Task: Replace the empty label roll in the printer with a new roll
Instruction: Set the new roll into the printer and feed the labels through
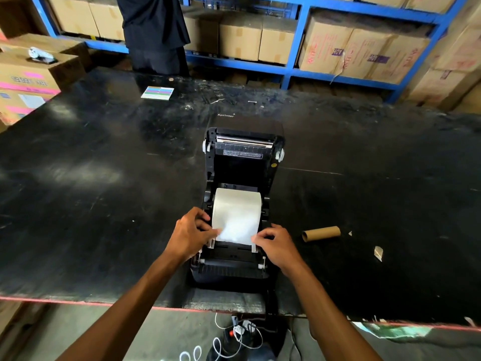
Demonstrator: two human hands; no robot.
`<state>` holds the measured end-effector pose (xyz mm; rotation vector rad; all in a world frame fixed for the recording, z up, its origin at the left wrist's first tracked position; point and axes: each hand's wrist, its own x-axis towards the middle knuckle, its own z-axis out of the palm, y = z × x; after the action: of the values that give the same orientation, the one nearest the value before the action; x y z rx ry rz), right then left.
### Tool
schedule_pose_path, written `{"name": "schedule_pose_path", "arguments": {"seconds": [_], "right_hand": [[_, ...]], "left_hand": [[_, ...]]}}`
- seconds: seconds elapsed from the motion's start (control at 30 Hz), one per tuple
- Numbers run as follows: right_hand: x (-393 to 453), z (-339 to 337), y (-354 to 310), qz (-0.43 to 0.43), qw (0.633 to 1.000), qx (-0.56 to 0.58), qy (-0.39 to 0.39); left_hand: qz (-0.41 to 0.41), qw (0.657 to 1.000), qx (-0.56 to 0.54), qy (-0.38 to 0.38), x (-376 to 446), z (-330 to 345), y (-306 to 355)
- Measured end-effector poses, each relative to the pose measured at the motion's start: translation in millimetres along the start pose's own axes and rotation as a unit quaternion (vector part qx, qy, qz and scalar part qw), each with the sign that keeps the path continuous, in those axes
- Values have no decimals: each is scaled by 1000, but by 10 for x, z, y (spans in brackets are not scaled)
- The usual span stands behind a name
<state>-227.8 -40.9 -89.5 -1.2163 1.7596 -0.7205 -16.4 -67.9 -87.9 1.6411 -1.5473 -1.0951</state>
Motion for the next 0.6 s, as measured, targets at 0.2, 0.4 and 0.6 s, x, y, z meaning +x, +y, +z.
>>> {"name": "schedule_pose_path", "arguments": {"seconds": [0.2, 0.4, 0.6], "right_hand": [[-23, -24, 10, -11, 999, 33, -23], [21, 50, 44, -31, 999, -21, 13], [-5, 97, 62, -33, 999, -13, 29]], "left_hand": [[-43, 997, -53, -32, 4, -26, -17], [-14, 1000, 11, -8, 6, 11, 26], [-35, 999, 19, -32, 22, 3, 68]]}}
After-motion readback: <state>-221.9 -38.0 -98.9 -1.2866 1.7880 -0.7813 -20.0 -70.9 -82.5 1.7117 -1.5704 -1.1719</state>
